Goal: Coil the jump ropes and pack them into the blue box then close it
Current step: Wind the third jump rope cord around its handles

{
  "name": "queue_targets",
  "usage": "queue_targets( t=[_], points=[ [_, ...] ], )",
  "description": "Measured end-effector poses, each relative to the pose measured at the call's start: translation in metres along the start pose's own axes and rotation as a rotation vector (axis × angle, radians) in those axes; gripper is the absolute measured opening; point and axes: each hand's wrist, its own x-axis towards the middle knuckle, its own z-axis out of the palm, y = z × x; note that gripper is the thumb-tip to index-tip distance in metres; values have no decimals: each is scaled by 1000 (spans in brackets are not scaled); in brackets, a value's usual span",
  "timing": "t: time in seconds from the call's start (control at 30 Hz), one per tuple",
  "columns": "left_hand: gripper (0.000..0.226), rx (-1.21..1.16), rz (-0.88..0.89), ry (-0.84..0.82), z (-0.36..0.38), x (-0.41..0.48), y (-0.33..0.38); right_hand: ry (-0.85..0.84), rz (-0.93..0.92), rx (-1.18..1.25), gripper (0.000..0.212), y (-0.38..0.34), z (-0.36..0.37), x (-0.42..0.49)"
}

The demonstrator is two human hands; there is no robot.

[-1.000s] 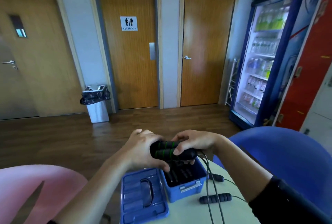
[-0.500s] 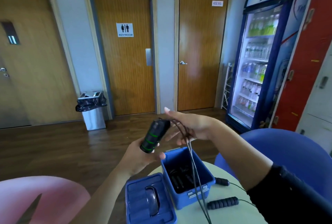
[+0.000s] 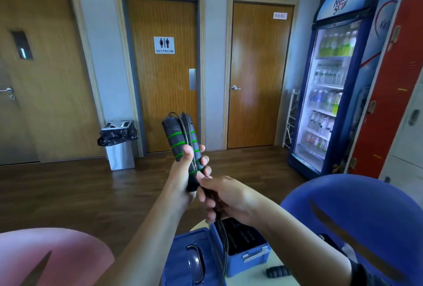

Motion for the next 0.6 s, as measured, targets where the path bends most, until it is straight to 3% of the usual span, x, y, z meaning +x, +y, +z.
queue_targets(
  t=[0.17, 0.27, 0.33, 0.47, 0.6],
  points=[
    [85, 54, -13, -24, 3, -2, 5, -34, 17, -11, 51, -1, 3, 2],
    [34, 79, -10, 2, 5, -4, 6, -28, -23, -36, 54, 3, 4, 4],
    [19, 46, -7, 7, 6, -5, 10, -60, -48, -83, 62, 14, 3, 4],
    [22, 64, -15, -23, -2, -8, 31, -195, -34, -286, 74, 63, -5, 9],
    [24, 183, -155, -22, -17, -17, 46, 83, -220, -386, 55, 62, -35, 7]
  ],
)
